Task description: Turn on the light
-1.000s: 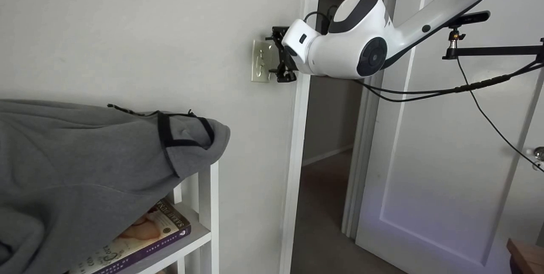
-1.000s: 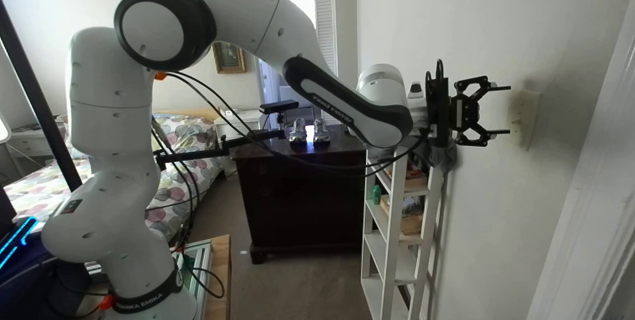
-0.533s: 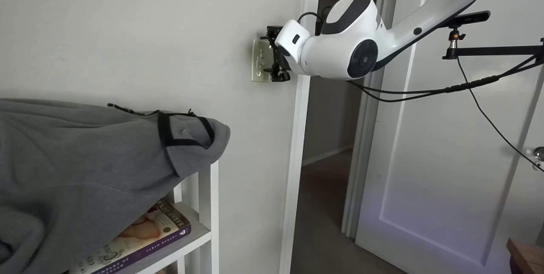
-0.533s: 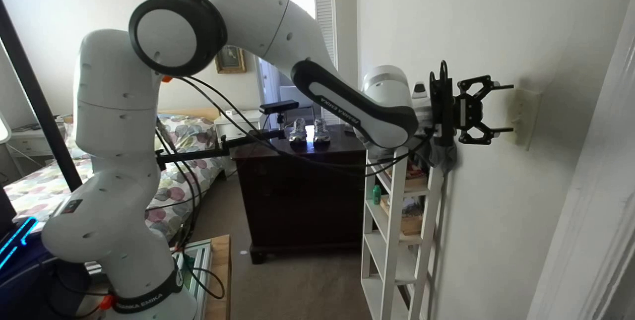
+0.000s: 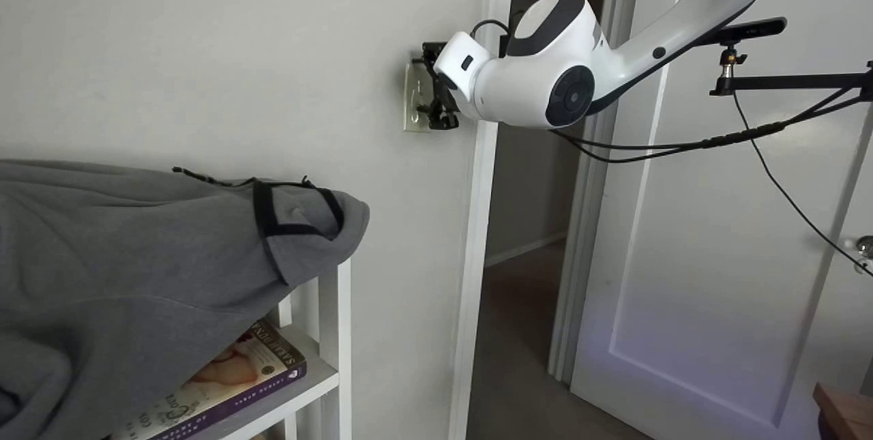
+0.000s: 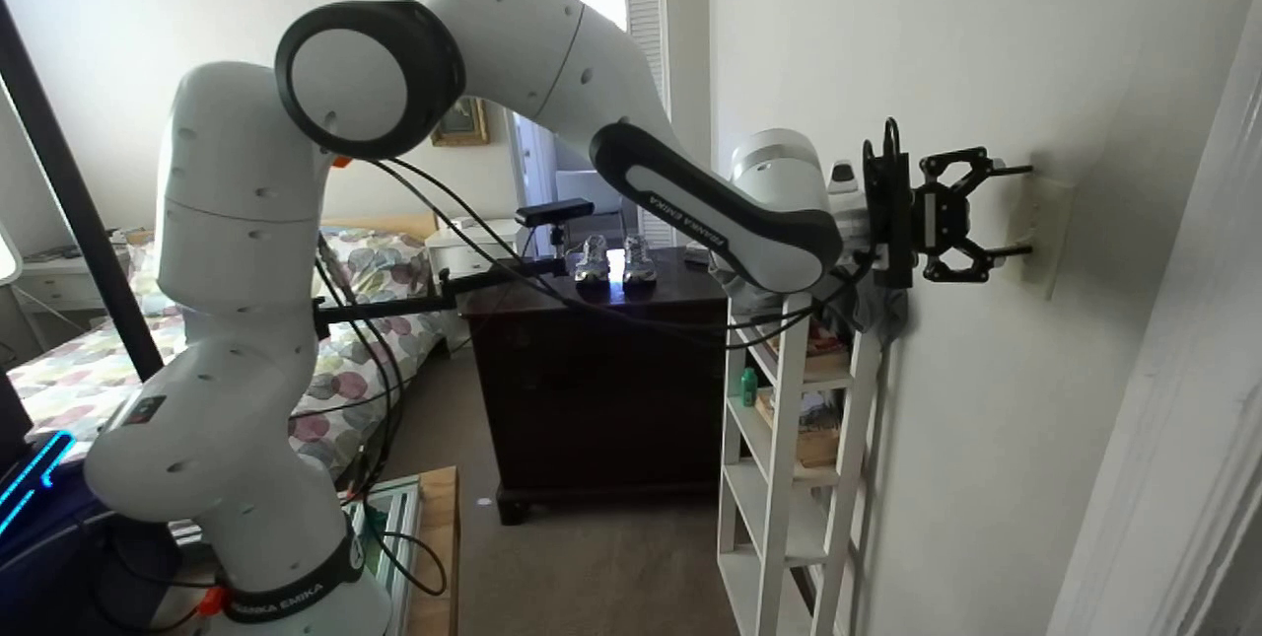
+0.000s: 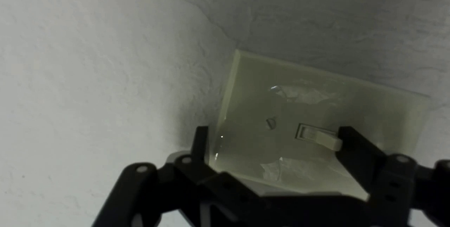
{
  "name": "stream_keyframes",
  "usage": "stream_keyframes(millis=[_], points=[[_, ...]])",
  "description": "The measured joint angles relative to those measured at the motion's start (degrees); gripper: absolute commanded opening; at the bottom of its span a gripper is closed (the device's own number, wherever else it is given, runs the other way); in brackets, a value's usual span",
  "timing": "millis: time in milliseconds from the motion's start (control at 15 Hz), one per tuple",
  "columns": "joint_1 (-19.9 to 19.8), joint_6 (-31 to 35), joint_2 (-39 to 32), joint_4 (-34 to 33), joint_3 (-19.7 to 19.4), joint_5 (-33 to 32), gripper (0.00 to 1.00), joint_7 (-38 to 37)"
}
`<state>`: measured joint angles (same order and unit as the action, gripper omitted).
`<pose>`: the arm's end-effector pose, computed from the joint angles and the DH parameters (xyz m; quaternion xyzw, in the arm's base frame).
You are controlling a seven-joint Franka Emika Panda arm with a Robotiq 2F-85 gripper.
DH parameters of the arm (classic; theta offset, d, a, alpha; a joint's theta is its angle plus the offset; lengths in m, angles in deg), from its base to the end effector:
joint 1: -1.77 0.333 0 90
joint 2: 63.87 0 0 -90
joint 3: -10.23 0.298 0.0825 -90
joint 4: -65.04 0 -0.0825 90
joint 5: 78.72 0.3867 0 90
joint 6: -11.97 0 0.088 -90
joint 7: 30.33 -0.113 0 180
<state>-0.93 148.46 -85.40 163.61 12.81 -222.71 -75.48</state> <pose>0.6909 -0.0129 0.3958 0.5153 0.4226 0.3291 0.6690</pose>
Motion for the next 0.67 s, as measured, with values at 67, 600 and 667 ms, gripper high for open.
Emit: stream_keyframes(millis=[67, 600, 667], points=[[0.6, -0.2, -0.1, 0.0, -0.6, 0.0, 0.56, -0.2], [4.7, -0.4, -0.1, 0.8, -5.2, 0.2, 0.85, -1.8], [4.1, 0.3, -0.1, 0.8, -4.7, 0.2, 0.91, -1.7]])
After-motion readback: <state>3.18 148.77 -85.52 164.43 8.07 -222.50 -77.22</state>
